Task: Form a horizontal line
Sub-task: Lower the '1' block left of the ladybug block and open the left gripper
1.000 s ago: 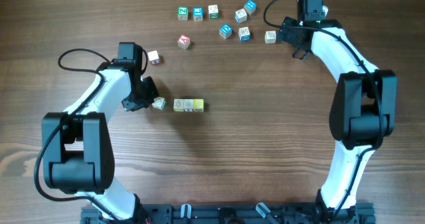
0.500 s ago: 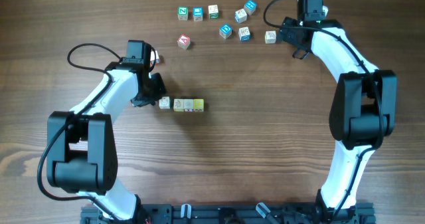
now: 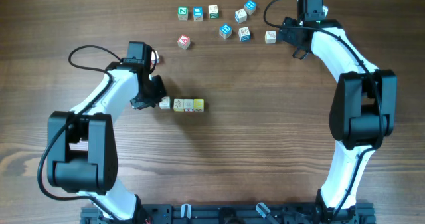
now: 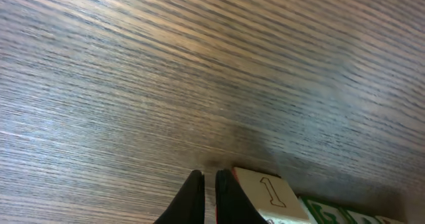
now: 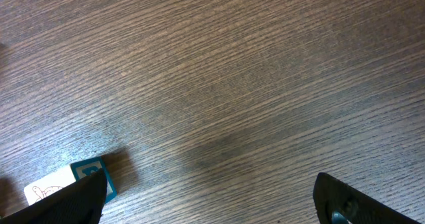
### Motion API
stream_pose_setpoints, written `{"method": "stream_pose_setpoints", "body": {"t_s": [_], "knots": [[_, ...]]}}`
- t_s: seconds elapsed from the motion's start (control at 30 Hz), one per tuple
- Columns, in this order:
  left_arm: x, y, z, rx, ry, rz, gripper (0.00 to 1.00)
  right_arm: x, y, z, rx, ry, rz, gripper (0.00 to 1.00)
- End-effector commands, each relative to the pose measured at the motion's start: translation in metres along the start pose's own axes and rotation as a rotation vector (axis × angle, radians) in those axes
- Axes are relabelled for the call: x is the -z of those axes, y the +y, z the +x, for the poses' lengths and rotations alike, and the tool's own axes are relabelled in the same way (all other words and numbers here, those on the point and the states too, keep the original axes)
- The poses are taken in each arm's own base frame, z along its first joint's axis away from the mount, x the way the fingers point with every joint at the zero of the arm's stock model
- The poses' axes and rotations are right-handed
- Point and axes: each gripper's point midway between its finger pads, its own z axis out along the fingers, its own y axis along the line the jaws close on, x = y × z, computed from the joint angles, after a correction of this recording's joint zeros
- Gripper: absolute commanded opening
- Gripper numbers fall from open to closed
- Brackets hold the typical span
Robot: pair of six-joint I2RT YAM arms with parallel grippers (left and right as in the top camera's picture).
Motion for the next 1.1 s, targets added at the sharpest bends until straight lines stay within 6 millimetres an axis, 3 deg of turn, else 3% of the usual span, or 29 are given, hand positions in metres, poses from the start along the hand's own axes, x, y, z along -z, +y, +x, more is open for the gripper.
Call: {"method": "stream_pose_setpoints", "body": {"t_s": [0.0, 0.23, 0.33, 0.4, 0.47, 0.63, 0.87, 1.07], "knots": [[-0.003, -0.009, 0.012, -0.032, 0.032, 0.006, 0.09, 0.000, -0.002, 0.001, 0.015, -0.006, 0.018, 1.00], [-0.003, -0.008, 0.011, -0.036, 0.028, -0.003, 0.11, 0.000, -0.003, 0.001, 0.015, -0.006, 0.018, 1.00], [-0.001, 0.007, -0.016, -0.034, -0.102, -0.107, 0.12, 0.000, -0.002, 0.001, 0.015, -0.006, 0.018, 1.00], [0.001, -0.002, -0.038, -0.029, -0.195, -0.074, 0.08, 0.000, -0.002, 0.001, 0.015, -0.006, 0.018, 1.00], [0.002, -0.025, -0.043, -0.039, -0.208, 0.039, 0.08, 0.000, -0.002, 0.001, 0.015, -0.006, 0.018, 1.00], [0.004, -0.056, -0.024, -0.117, -0.111, 0.220, 0.07, 0.000, -0.002, 0.001, 0.015, -0.006, 0.018, 1.00], [0.000, -0.044, -0.002, -0.105, -0.015, 0.176, 0.06, 0.000, -0.002, 0.001, 0.015, -0.006, 0.018, 1.00], [-0.001, -0.041, 0.004, -0.102, 0.008, 0.165, 0.05, 0.000, -0.002, 0.001, 0.015, -0.006, 0.018, 1.00]]}}
